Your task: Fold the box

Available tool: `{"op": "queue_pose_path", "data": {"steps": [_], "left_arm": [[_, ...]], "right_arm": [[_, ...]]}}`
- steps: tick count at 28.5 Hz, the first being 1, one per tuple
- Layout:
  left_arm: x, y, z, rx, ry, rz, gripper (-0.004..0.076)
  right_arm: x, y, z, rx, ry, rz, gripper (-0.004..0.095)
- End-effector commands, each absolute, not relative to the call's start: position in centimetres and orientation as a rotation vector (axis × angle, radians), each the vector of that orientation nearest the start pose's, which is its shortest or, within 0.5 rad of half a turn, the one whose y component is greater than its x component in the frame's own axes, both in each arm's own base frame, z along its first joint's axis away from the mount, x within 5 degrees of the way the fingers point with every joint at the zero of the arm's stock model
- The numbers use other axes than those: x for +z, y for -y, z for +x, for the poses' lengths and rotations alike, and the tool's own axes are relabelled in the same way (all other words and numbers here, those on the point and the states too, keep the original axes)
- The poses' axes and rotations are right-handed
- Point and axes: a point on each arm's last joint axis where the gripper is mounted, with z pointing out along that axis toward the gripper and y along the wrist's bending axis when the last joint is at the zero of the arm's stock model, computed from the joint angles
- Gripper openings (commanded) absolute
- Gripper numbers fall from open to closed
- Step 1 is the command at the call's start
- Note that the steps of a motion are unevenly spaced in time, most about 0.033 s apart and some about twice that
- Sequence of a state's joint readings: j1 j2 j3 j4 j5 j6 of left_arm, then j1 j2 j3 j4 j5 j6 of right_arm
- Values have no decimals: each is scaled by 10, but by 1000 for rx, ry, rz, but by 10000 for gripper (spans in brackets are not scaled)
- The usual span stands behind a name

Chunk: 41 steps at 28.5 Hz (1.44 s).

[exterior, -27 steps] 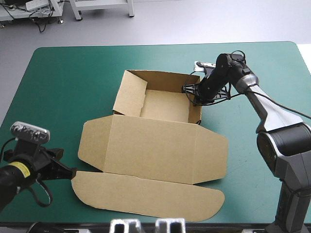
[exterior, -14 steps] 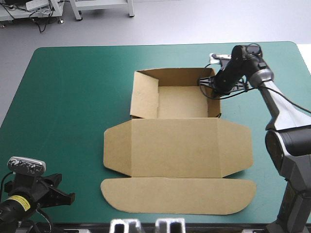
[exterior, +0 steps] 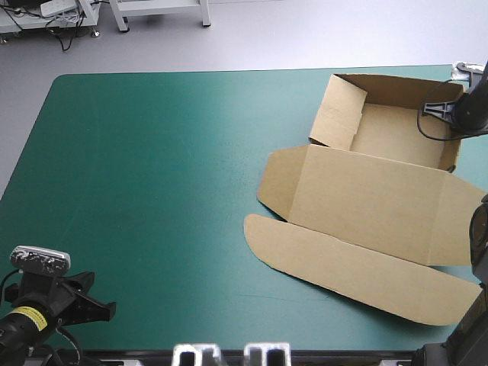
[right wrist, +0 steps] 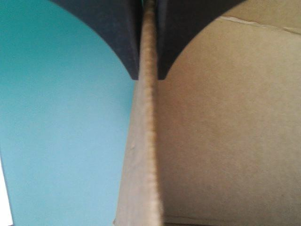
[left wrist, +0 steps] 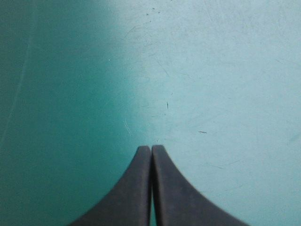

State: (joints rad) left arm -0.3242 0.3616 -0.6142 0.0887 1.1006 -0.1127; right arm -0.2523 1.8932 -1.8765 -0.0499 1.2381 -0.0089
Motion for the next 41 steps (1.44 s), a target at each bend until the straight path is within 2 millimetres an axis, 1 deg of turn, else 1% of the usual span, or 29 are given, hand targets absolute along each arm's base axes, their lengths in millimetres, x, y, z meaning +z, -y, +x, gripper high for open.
{"op": "queue_pose_path", "data": {"steps": [1, 2, 4, 5, 8, 10, 11, 13, 15, 16, 21, 24, 26, 27, 29, 31, 32, 33, 37, 38, 39, 41], "left_arm": [[312, 8, 48, -122, -2237, 236, -10], [312, 8, 49, -120, -2237, 236, -10], [312, 8, 49, -117, -2237, 240, -10], [312, 8, 49, -113, -2235, 249, -10], [312, 8, 49, -110, -2235, 250, -10], [312, 7, 49, -95, -2233, 251, -10], [312, 7, 49, -86, -2232, 251, -10], [313, 6, 49, -70, -2229, 253, -10], [313, 5, 49, -61, -2228, 253, -10], [313, 5, 49, -61, -2228, 253, -10], [314, 6, 51, -65, -2208, 253, -10], [316, 6, 52, -73, -2178, 252, -10], [317, 7, 52, -86, -2173, 249, -10], [317, 7, 52, -88, -2173, 249, -10], [317, 8, 52, -101, -2174, 245, -10], [316, 9, 52, -114, -2175, 244, -10], [314, 9, 52, -118, -2176, 244, -10], [308, 9, 53, -117, -2170, 251, -10], [293, 11, 49, -155, -2164, 247, -10], [290, 10, 45, -172, -2153, 247, -10], [291, 10, 44, -170, -2135, 252, -10], [292, 8, 40, -168, -2104, 261, -10]], "right_arm": [[351, 122, 389, -259, -2686, 283, 10], [346, 125, 391, -254, -2692, 293, 17], [335, 129, 397, -247, -2719, 300, 64], [329, 129, 399, -243, -2737, 302, 107], [319, 130, 403, -226, -2769, 311, 288], [319, 130, 403, -222, -2762, 310, 408], [319, 131, 403, -224, -2757, 312, 450], [322, 131, 402, -212, -2753, 320, 483], [330, 131, 396, -207, -2741, 331, 482], [338, 131, 392, -195, -2722, 338, 482], [385, 121, 366, -120, -2594, 352, 482], [413, 111, 347, -63, -2513, 344, 469], [430, 99, 332, 18, -2458, 335, 432], [437, 92, 324, 83, -2434, 329, 390], [446, 77, 308, 206, -2399, 277, 272], [448, 64, 289, 262, -2387, 184, 114], [447, 60, 280, 269, -2390, 167, 41], [442, 49, 260, 262, -2407, 121, -15], [421, 32, 225, 244, -2431, 77, -15], [406, 19, 207, 249, -2459, -15, -15], [399, 13, 199, 257, -2475, -60, -15], [386, 2, 177, 278, -2497, -105, -15]]}}
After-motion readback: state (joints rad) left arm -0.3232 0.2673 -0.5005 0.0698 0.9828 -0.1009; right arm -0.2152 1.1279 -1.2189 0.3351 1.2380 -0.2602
